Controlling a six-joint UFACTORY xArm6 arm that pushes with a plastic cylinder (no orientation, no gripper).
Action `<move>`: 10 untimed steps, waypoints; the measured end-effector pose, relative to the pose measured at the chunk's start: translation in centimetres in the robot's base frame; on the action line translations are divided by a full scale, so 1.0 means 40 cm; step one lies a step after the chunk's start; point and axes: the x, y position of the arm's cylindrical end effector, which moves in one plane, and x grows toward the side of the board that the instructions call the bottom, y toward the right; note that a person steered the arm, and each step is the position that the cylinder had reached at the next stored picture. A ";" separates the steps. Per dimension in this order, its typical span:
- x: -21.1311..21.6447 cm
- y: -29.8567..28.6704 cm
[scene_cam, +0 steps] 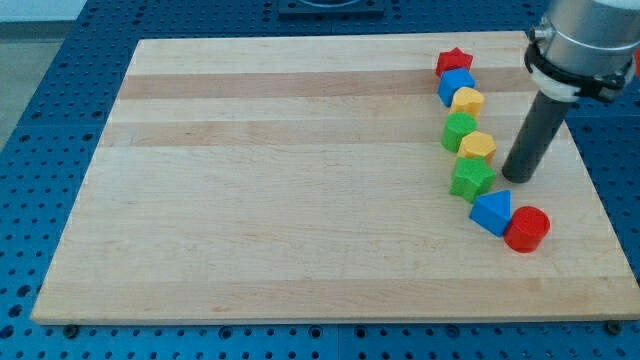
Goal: Move the yellow hexagon to top center
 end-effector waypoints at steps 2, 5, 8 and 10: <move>-0.054 -0.018; -0.054 -0.132; -0.034 -0.335; -0.030 -0.407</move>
